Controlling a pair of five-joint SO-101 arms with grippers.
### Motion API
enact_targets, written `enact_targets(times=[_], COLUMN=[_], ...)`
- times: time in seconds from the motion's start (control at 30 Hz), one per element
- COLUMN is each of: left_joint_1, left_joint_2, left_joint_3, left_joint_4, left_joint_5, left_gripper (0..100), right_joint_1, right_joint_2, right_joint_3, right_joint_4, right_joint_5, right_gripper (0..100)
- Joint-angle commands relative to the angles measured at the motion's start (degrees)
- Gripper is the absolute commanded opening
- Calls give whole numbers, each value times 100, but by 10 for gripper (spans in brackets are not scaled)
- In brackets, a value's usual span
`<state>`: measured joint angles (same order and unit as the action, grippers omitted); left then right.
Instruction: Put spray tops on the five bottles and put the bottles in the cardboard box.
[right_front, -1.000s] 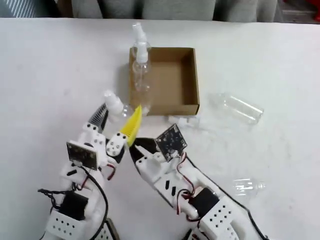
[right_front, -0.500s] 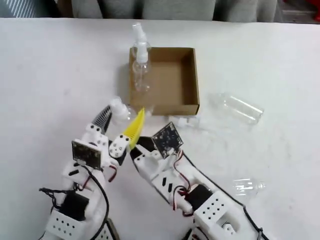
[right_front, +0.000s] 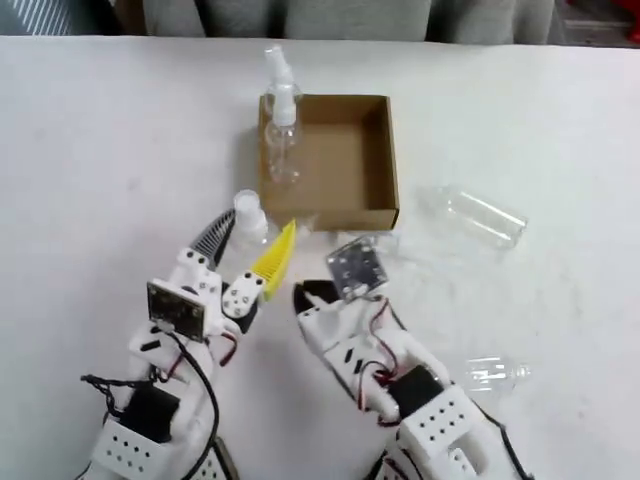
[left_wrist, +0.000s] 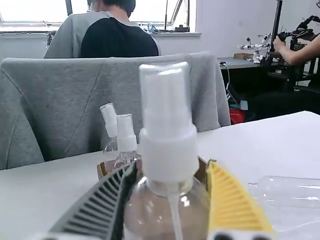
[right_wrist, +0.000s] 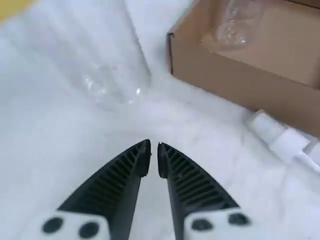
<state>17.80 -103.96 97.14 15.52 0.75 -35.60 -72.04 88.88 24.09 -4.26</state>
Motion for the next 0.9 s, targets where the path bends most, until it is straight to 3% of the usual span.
enact_targets(times=[0.0, 0.1, 0.3, 0.5, 0.67, 0.87], left_joint_1=[-101, -75, -57, -101, -101, -101], left_joint_2=[-57, -57, 31, 1578, 3160, 4664], left_joint_3=[-18, -44, -615, -1741, -2400, -2602], left_joint_4=[-281, -334, -246, -422, -1196, -2470], left_joint_5=[-53, -53, -229, -246, -202, 510], left_gripper=[57, 57, 57, 57, 57, 57], right_joint_1=[321, 629, 1024, 1059, 1578, 1824], right_joint_2=[-857, -1367, -1771, -1798, -1807, -1807], right_joint_3=[-53, 35, 387, 396, 545, 642], right_joint_4=[936, 1411, 1420, 1437, 1420, 1411], right_joint_5=[53, 62, 70, 62, 62, 62], right_gripper=[15, 15, 15, 15, 15, 15])
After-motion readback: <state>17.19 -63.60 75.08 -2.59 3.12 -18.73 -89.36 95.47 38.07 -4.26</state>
